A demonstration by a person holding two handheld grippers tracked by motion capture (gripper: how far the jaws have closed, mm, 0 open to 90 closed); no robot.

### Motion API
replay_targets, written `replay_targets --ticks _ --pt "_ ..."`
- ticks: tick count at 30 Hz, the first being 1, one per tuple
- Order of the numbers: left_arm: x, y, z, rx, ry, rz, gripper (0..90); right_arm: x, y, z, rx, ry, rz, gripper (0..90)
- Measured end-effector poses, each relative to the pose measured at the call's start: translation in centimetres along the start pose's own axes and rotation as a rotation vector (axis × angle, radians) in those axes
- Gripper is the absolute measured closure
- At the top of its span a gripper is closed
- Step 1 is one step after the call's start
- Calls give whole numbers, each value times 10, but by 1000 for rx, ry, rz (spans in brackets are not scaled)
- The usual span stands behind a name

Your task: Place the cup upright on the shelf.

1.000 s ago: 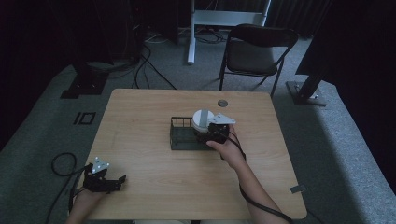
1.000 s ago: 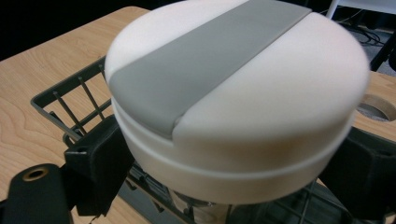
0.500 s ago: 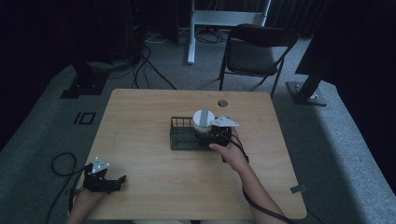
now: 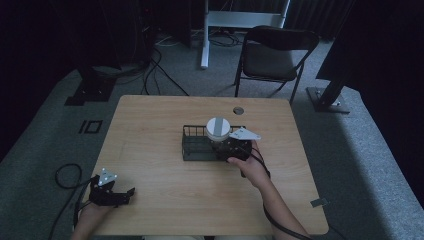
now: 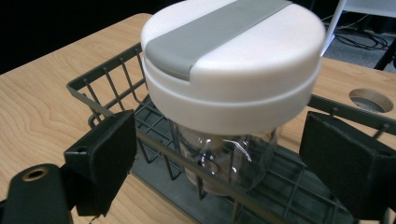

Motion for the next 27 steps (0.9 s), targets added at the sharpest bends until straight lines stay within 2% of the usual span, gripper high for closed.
replay_targets --ticks 17,27 --pt "0 0 0 0 0 0 12 14 32 9 38 0 9 111" --pt "0 0 0 0 0 0 12 26 46 18 47 -3 31 111"
Point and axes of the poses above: each handheld gripper's, and its own axes: y roughly backward along the jaws, z roughly out of its underside, x roughly to its right, the point moved 5 cm from there along -y, roughly forward along the jaws, and after that the axes turned 10 degrees about z, right-handed, at the moved point
